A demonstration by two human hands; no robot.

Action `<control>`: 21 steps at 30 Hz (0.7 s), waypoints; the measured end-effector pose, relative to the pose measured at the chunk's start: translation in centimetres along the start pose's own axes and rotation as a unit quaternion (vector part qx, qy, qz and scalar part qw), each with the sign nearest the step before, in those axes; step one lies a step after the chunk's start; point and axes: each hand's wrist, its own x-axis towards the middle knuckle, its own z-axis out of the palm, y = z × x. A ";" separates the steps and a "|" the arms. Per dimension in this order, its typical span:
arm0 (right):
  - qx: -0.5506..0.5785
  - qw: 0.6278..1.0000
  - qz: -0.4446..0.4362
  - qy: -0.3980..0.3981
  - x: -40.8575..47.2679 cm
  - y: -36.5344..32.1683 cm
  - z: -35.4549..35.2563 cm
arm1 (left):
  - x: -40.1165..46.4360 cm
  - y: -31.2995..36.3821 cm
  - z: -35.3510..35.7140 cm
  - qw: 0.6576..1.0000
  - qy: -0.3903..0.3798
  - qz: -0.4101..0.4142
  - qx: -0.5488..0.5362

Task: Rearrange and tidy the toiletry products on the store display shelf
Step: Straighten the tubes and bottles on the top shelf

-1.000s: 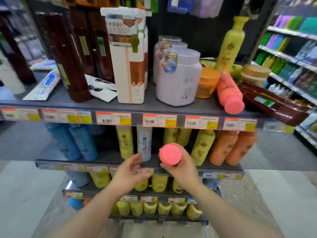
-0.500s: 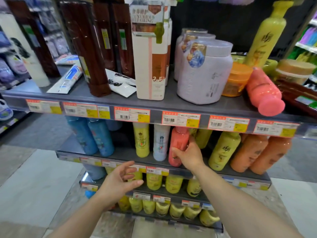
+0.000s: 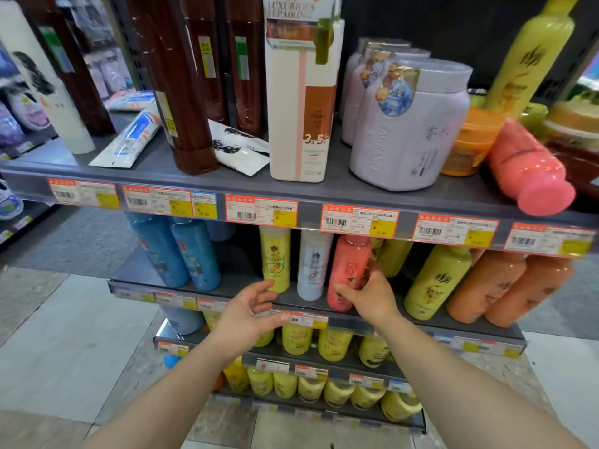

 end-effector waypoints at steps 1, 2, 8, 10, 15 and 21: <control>-0.002 1.000 0.005 0.000 0.0 0.1 0.1 | 0.2 0.0 -0.1 1.000 0.001 -0.002 -0.003; -0.006 1.000 0.009 0.001 0.1 0.2 0.2 | 0.3 0.0 -0.1 1.000 0.001 -0.002 -0.005; -0.046 0.999 -0.005 0.013 0.3 0.2 0.8 | 0.7 -0.3 -0.2 1.000 -0.005 -0.012 -0.005; -0.050 0.999 -0.008 0.018 0.4 0.1 0.8 | 0.7 -0.5 -0.3 1.000 -0.006 -0.015 -0.004; -0.044 0.999 -0.010 0.015 0.5 0.1 1.1 | 0.8 -0.7 -0.6 1.000 -0.006 -0.020 -0.008; -0.049 0.999 -0.009 0.008 0.6 0.2 1.1 | 0.8 -0.7 -0.5 1.000 -0.007 -0.020 -0.004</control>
